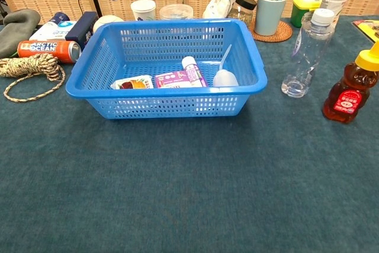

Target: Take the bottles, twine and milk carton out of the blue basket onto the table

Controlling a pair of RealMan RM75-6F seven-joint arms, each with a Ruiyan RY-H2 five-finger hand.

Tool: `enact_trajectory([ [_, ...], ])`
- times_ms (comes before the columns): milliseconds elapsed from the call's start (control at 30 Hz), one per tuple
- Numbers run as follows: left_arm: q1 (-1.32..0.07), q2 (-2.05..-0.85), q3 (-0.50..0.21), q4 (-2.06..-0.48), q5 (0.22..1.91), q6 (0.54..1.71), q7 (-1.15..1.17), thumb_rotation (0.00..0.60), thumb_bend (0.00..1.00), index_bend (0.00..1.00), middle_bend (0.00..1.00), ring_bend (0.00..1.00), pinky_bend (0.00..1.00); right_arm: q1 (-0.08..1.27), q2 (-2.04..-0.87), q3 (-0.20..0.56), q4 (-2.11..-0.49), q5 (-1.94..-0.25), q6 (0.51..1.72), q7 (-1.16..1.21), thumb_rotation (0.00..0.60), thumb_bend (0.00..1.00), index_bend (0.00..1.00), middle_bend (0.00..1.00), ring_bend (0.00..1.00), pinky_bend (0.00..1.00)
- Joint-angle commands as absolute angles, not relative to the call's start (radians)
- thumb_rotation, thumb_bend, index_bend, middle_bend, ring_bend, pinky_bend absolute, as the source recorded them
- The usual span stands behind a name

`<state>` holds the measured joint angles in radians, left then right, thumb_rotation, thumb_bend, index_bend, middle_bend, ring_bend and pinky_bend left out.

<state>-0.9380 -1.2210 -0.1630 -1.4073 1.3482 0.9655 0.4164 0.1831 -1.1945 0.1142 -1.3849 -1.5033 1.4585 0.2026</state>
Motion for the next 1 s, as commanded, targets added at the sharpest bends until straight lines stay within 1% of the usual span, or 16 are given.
enact_trajectory([
  [33,-0.858,-1.168,-0.11,-1.416,1.368,1.014,0.342,0.6,0.43,0.73,0.46,0.45,0.56,0.183,-1.194,0.113,-1.39,-1.507,1.461,0.199,0.6,0.0,0.0,0.0,0.0,0.07],
  [133,-0.811,-1.168,-0.067,-1.38,1.404,1.034,0.285,0.6,0.42,0.72,0.46,0.45,0.56,0.183,-1.193,0.11,-1.399,-1.516,1.466,0.191,0.6,0.0,0.0,0.0,0.0,0.07],
  [267,-0.774,-1.205,-0.029,-1.322,1.434,1.039,0.232,0.6,0.42,0.72,0.46,0.43,0.55,0.184,-1.195,0.105,-1.408,-1.526,1.468,0.181,0.6,0.0,0.0,0.0,0.0,0.07],
  [367,-0.764,-1.233,-0.016,-1.285,1.45,1.035,0.211,0.6,0.42,0.72,0.45,0.42,0.51,0.185,-1.196,0.103,-1.411,-1.53,1.468,0.176,0.6,0.0,0.0,0.0,0.0,0.07],
  [433,-0.759,-1.255,-0.01,-1.26,1.456,1.028,0.199,0.6,0.42,0.7,0.42,0.37,0.46,0.186,-1.198,0.102,-1.411,-1.532,1.467,0.173,0.6,0.0,0.0,0.0,0.0,0.07],
  [500,-0.755,-1.274,-0.002,-1.243,1.453,1.006,0.184,0.6,0.41,0.62,0.31,0.25,0.35,0.187,-1.199,0.101,-1.411,-1.531,1.463,0.171,0.6,0.0,0.0,0.0,0.0,0.07],
  [633,-0.757,-1.301,0.006,-1.217,1.451,0.967,0.169,0.6,0.38,0.46,0.18,0.1,0.17,0.188,-1.201,0.1,-1.405,-1.531,1.46,0.17,0.6,0.0,0.0,0.0,0.0,0.07],
  [667,-0.758,-1.303,0.008,-1.219,1.445,0.949,0.168,0.6,0.37,0.39,0.12,0.05,0.11,0.189,-1.201,0.099,-1.404,-1.531,1.459,0.172,0.6,0.0,0.0,0.0,0.0,0.07],
  [700,-0.759,-1.298,0.01,-1.228,1.436,0.928,0.171,0.6,0.36,0.28,0.06,0.02,0.05,0.189,-1.201,0.099,-1.404,-1.531,1.459,0.173,0.6,0.0,0.0,0.0,0.0,0.07],
  [733,-0.76,-1.291,0.01,-1.238,1.427,0.913,0.177,0.6,0.35,0.2,0.03,0.01,0.03,0.189,-1.201,0.099,-1.403,-1.531,1.459,0.172,0.6,0.0,0.0,0.0,0.0,0.07],
  [767,-0.759,-1.28,0.005,-1.256,1.414,0.905,0.18,0.6,0.33,0.09,0.0,0.0,0.0,0.189,-1.201,0.099,-1.402,-1.532,1.459,0.173,0.6,0.0,0.0,0.0,0.0,0.07],
  [800,-0.756,-1.271,0.0,-1.27,1.406,0.906,0.18,0.6,0.31,0.02,0.0,0.0,0.0,0.189,-1.201,0.099,-1.402,-1.532,1.46,0.174,0.6,0.0,0.0,0.0,0.0,0.07],
  [833,-0.752,-1.26,-0.007,-1.287,1.397,0.911,0.177,0.6,0.3,0.0,0.0,0.0,0.0,0.189,-1.201,0.099,-1.403,-1.532,1.461,0.175,0.6,0.0,0.0,0.0,0.0,0.07],
  [1000,-0.711,-1.173,-0.039,-1.387,1.351,0.96,0.157,0.6,0.27,0.0,0.0,0.0,0.0,0.186,-1.196,0.1,-1.409,-1.535,1.471,0.179,0.6,0.0,0.0,0.0,0.0,0.07],
])
